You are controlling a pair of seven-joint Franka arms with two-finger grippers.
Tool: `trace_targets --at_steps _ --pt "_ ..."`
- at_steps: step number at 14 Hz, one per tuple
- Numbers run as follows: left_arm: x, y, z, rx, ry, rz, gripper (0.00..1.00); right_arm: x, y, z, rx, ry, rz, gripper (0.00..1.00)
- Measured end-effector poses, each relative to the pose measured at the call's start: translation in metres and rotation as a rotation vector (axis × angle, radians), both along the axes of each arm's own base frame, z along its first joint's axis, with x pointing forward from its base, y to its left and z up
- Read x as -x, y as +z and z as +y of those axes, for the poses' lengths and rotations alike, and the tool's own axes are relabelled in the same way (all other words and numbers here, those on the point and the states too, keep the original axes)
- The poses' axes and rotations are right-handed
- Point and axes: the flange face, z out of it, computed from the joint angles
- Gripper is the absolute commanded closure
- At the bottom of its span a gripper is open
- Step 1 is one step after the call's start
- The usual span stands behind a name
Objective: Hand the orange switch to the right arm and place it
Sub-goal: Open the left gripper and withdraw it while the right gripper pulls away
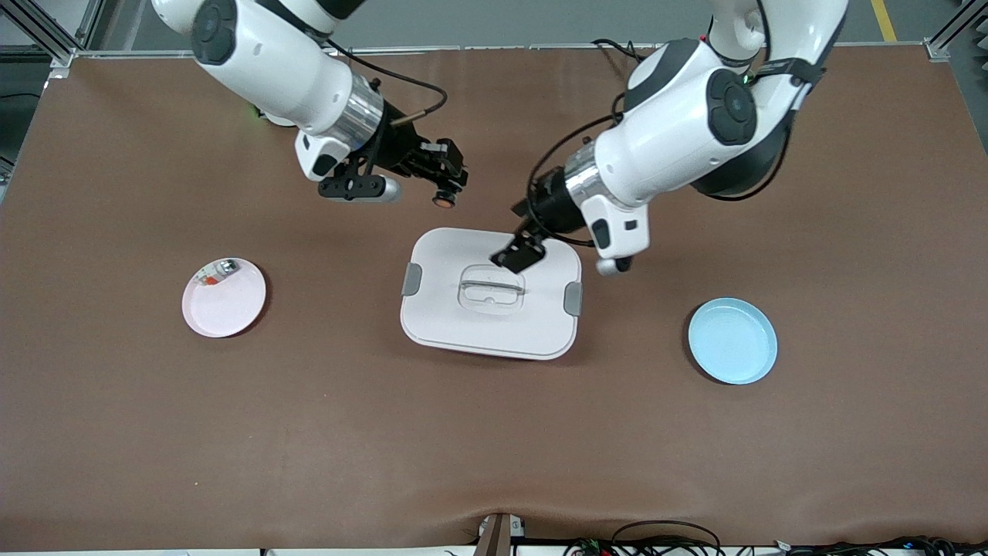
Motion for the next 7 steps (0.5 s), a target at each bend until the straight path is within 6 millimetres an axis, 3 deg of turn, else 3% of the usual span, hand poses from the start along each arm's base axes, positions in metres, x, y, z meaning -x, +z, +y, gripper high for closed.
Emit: trace_targets --at_steps 3,7 --pt "-0.021 -0.007 0.039 -0.135 -0.098 -0.105 0.00 -0.006 0.020 -0.039 0.075 0.175 -0.001 1.00" --pt "-0.041 -0.011 0.110 -0.290 -0.308 -0.158 0.00 0.007 0.042 -0.088 0.280 0.494 -0.057 1.00"
